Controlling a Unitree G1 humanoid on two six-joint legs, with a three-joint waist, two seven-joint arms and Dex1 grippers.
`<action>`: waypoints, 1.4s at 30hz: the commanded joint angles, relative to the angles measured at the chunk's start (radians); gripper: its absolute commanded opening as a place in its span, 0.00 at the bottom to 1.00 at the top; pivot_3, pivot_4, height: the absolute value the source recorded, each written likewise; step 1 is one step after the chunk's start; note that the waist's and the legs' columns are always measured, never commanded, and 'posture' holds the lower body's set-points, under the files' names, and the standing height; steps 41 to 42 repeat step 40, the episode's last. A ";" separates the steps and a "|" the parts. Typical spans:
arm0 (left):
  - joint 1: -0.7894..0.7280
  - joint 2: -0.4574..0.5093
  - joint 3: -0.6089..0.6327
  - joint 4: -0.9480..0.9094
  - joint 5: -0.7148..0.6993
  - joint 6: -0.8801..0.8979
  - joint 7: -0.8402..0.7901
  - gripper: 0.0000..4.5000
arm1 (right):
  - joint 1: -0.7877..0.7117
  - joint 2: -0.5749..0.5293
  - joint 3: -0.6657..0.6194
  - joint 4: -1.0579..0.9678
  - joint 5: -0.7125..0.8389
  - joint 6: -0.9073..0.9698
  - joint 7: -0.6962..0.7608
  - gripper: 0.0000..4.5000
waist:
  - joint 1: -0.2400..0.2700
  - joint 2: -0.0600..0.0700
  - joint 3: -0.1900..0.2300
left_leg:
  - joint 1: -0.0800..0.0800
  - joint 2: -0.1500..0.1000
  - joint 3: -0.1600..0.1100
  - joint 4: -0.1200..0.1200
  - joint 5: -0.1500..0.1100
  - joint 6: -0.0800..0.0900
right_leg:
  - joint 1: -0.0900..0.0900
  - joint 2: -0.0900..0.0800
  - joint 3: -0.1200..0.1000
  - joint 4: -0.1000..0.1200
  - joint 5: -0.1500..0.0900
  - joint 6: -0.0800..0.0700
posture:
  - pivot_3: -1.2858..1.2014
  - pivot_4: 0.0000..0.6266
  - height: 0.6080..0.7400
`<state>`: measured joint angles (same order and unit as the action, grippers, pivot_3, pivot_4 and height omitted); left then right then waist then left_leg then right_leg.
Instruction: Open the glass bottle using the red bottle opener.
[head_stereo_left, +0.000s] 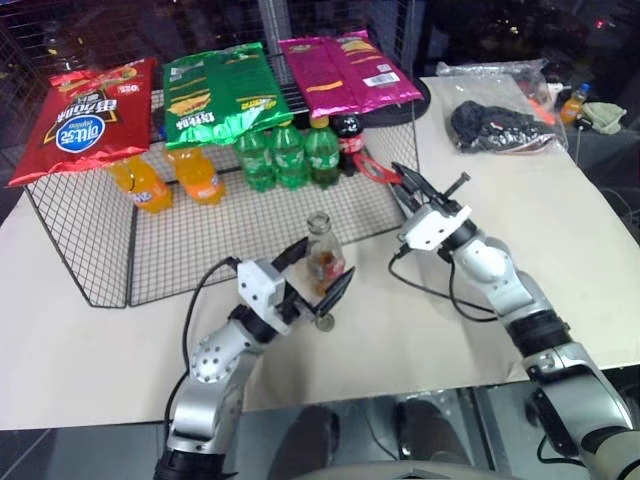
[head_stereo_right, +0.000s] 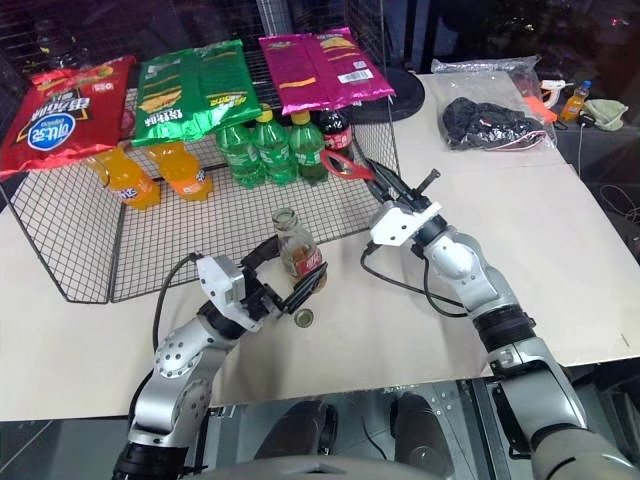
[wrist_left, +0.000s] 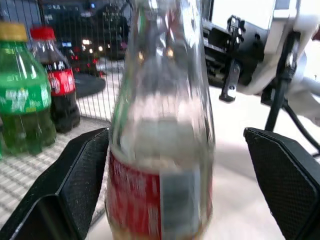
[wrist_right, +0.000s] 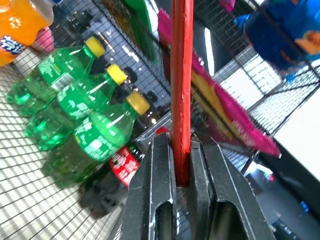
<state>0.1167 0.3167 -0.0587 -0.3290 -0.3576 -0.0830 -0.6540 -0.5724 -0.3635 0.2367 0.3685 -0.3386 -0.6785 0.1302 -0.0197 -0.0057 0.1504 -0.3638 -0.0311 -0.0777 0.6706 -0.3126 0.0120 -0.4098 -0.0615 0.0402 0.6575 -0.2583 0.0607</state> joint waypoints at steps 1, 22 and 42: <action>0.039 0.030 0.027 -0.043 -0.012 -0.028 -0.028 0.98 | 0.037 0.005 -0.014 -0.054 0.106 0.043 0.083 0.00 | 0.000 0.000 0.000 | 0.000 0.000 0.000 0.000 0.000 0.000 | 0.000 0.000 0.000 0.000 0.000 0.000 | 0.52 0.24 1.00; 0.396 0.105 0.218 -0.146 -0.084 -0.042 -0.052 1.00 | 0.469 -0.172 -0.109 -0.581 0.692 0.823 0.589 0.64 | 0.006 -0.001 0.002 | 0.001 0.001 -0.001 0.000 -0.003 0.005 | 0.001 -0.003 -0.001 0.000 0.000 0.000 | 0.52 0.24 1.00; 0.468 0.126 0.333 -0.141 0.042 0.004 0.057 1.00 | 0.671 -0.272 -0.316 -0.510 0.721 0.623 0.795 0.98 | 0.007 -0.003 0.003 | 0.002 0.001 -0.001 0.000 -0.003 0.005 | 0.003 -0.001 -0.002 -0.001 0.000 0.000 | 0.52 0.24 1.00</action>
